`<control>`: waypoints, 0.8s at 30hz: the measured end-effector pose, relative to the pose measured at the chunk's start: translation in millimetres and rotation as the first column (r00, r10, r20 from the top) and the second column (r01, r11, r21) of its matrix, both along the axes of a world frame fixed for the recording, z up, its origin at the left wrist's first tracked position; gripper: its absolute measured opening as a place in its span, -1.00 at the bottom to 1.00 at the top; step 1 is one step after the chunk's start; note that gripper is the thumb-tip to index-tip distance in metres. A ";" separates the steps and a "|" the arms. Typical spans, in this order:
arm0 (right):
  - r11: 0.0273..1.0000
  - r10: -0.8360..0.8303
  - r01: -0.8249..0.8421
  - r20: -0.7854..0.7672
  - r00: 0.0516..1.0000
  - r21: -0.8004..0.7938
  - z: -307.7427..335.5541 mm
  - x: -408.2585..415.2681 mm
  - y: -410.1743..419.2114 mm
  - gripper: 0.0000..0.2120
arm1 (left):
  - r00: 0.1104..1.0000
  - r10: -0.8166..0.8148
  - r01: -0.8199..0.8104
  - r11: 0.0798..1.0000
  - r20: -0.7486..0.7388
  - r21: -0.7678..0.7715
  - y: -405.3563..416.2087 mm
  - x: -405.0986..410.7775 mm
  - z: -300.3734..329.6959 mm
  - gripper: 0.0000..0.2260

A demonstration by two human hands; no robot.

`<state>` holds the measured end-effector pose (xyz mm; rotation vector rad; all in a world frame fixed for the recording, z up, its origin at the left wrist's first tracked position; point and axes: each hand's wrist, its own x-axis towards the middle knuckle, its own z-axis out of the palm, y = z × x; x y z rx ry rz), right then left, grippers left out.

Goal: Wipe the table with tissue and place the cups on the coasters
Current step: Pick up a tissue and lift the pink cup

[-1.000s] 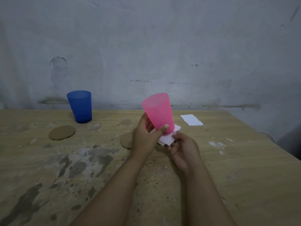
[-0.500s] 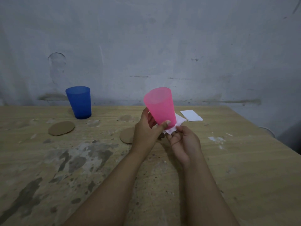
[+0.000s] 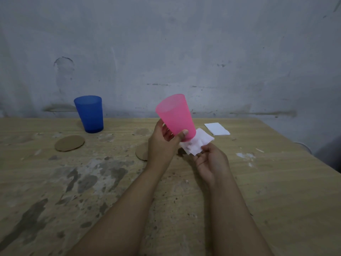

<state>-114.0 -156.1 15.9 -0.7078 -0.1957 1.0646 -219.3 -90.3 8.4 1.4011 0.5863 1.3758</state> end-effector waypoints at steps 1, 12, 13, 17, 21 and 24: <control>0.998 -0.046 0.047 0.022 0.999 -0.035 0.0 1.5 0.3 -0.78 | 1.000 0.013 -0.013 1.000 0.012 -0.006 0.7 -0.6 1.0 -0.51; 0.988 0.152 -0.143 0.220 0.964 -0.057 7.2 -10.9 -5.9 -0.66 | 0.998 0.033 -0.033 0.999 -0.047 0.003 2.5 0.2 -4.8 -0.41; 0.987 0.158 -0.153 0.212 0.965 -0.041 7.5 -11.4 -6.2 -0.66 | 0.998 0.033 -0.033 0.999 -0.047 -0.001 3.4 0.0 -4.6 -0.41; 0.985 0.172 -0.173 0.165 0.971 -0.011 8.8 -8.3 -8.1 -0.64 | 1.000 0.015 -0.015 1.000 -0.020 -0.020 6.8 -2.4 -2.9 -0.45; 0.993 0.109 -0.104 0.109 0.988 -0.055 5.9 -1.5 -8.8 -0.62 | 0.999 -0.023 0.022 1.000 -0.042 -0.006 1.9 1.4 -3.8 -0.46; 0.990 0.140 -0.140 0.095 0.986 -0.002 6.9 -3.4 -10.4 -0.69 | 0.997 -0.043 0.043 0.999 -0.059 -0.006 -1.5 5.8 -4.5 -0.38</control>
